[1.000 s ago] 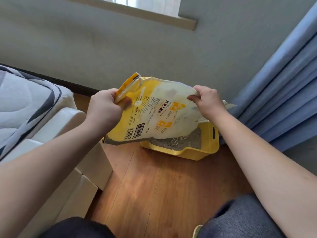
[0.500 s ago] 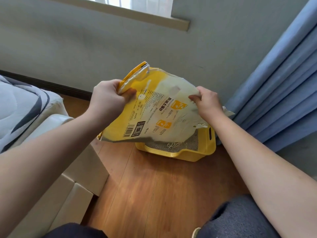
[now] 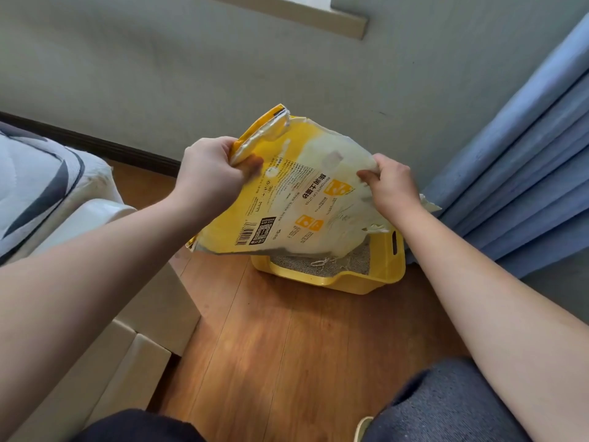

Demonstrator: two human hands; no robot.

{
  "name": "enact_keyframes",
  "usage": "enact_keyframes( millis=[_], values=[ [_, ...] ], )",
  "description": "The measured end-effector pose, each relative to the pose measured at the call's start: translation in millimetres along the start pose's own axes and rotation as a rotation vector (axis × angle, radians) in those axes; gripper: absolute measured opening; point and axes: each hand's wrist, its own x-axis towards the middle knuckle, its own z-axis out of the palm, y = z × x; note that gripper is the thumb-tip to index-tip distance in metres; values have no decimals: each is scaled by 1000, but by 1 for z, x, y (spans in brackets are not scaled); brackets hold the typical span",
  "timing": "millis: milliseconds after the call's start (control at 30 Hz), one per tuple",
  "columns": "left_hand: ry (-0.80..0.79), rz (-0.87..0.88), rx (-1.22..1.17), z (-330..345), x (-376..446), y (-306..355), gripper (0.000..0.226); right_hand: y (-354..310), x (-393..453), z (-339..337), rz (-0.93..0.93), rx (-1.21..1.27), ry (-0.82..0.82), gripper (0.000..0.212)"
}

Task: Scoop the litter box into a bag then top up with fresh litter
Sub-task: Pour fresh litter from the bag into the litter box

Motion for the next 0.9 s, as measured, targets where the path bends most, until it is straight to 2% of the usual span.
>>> enact_keyframes(
  millis=[433, 900],
  values=[
    [37, 7, 21, 2, -1, -4, 13, 2, -1, 1, -92, 35, 146, 19],
    [16, 16, 41, 2, -4, -4, 17, 4, -1, 1, -58, -10, 97, 19]
  ],
)
